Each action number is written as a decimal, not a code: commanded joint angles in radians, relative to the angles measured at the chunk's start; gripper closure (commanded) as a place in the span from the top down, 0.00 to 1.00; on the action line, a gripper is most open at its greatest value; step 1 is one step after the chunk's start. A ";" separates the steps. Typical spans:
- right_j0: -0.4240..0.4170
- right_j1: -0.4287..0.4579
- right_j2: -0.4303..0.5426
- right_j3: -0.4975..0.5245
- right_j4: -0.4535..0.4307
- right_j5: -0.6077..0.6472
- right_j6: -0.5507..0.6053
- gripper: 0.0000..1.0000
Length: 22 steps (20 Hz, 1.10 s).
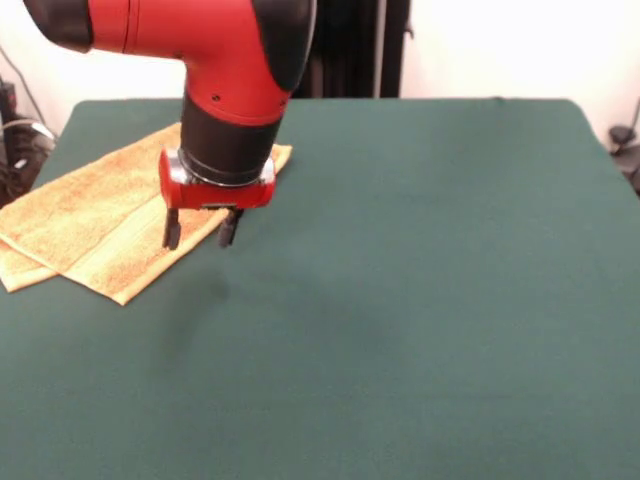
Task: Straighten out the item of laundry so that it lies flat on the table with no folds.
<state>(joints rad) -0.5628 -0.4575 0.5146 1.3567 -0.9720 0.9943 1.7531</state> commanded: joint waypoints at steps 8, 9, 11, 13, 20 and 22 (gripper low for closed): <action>-0.047 -0.060 -0.087 0.054 0.269 -0.099 0.252 1.00; -0.052 -0.070 -0.094 0.065 0.287 -0.092 0.246 1.00; -0.047 -0.073 -0.117 0.064 0.298 -0.084 0.234 1.00; -0.031 -0.070 -0.142 0.067 0.302 -0.085 0.240 1.00; 0.093 -0.041 -0.253 0.033 0.354 -0.032 0.363 1.00; 0.123 -0.035 -0.285 0.033 0.378 -0.045 0.407 1.00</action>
<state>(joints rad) -0.5737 -0.5485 0.2952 1.3572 -0.6665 0.9519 1.7603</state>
